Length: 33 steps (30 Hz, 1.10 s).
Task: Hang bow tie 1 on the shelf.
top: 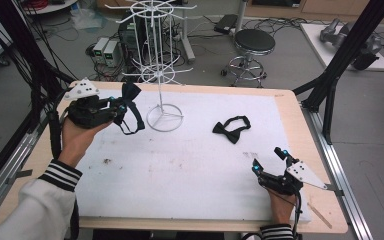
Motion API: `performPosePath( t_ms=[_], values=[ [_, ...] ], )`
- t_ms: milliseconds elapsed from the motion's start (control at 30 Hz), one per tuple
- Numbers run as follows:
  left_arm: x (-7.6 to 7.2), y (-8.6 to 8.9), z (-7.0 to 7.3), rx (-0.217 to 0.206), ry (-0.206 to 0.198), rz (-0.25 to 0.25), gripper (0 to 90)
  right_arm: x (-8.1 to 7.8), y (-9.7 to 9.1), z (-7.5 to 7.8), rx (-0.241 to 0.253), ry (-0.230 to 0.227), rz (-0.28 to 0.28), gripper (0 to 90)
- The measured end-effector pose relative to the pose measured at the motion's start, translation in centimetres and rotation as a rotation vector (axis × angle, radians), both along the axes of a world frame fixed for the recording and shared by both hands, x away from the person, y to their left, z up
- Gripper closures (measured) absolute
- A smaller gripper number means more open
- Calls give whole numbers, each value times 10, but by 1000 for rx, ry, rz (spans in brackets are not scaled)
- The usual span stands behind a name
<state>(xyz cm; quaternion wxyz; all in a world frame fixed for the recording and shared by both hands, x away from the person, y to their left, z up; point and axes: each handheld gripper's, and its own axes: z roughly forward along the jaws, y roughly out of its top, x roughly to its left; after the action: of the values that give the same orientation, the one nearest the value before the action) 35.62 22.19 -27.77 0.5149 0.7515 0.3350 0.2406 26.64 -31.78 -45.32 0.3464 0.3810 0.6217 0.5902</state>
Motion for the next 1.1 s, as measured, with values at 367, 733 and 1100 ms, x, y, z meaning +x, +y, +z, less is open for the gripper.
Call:
performPosePath(
  t_ms=[367, 733, 1100],
  values=[
    [20, 6, 16, -10, -9, 38, 745, 0, 0, 0, 0, 1, -2, 100],
    [38, 6, 28, -13, -12, 62, 745, 0, 0, 0, 0, -2, -1, 100],
    [53, 2, 31, -1, -23, 60, 744, 0, -1, 0, -1, -6, -1, 99]
  ],
)
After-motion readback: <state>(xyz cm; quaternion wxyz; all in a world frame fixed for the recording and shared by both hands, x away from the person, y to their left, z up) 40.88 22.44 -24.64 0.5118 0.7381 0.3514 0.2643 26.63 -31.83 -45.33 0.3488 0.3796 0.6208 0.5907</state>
